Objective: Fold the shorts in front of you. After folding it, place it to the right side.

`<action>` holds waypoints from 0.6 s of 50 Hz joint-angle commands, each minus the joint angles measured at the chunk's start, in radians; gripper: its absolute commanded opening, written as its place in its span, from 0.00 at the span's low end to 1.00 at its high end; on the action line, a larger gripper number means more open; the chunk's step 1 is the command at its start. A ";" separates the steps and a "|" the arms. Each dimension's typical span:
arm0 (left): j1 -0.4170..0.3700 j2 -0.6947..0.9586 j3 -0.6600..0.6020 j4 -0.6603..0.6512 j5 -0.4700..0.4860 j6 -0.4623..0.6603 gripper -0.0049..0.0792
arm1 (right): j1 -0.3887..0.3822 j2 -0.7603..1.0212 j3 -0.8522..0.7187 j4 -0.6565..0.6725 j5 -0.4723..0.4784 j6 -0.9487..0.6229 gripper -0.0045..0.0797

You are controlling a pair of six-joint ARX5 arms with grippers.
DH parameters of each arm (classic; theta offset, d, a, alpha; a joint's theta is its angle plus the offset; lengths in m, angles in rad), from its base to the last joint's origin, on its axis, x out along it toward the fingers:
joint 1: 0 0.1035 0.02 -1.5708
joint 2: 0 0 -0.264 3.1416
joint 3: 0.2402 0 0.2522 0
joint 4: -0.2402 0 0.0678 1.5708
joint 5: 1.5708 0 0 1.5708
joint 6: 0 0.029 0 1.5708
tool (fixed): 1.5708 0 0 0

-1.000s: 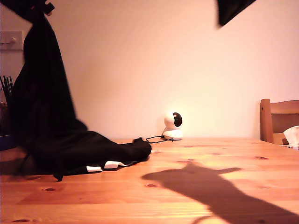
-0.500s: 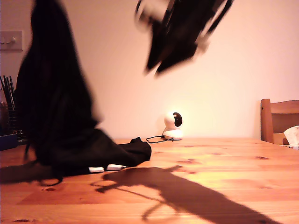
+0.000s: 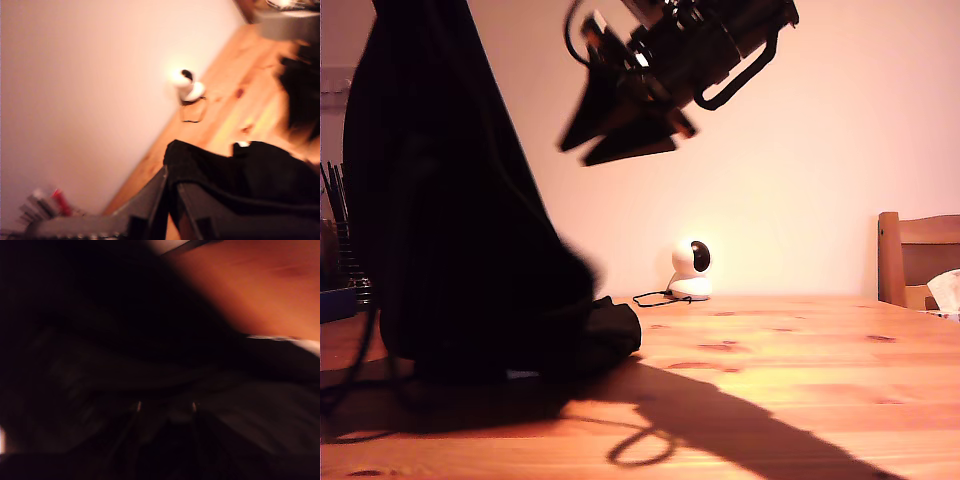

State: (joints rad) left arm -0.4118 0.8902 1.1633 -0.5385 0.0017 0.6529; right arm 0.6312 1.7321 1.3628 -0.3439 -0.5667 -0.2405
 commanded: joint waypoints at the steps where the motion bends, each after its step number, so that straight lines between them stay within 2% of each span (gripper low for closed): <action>1: 0.000 0.008 0.016 0.027 0.001 -0.009 0.03 | 0.033 0.021 -0.014 -0.030 -0.011 -0.071 0.41; 8: -0.001 0.019 0.018 0.048 -0.002 -0.027 0.03 | 0.075 0.021 -0.014 -0.127 -0.005 -0.168 0.41; 19: -0.014 0.054 0.024 0.071 -0.002 -0.078 0.03 | 0.143 0.000 -0.013 -0.193 0.000 -0.179 0.42; 25: -0.030 0.071 0.053 0.076 -0.003 -0.104 0.03 | 0.188 -0.003 -0.013 -0.209 0.011 -0.180 0.48; 30: -0.047 0.088 0.103 0.074 -0.010 -0.131 0.03 | 0.218 -0.003 -0.013 -0.218 0.074 -0.179 0.53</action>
State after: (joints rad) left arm -0.4503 0.9825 1.2095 -0.4919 -0.0025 0.5423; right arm 0.8322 1.7321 1.3628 -0.5571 -0.5117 -0.4175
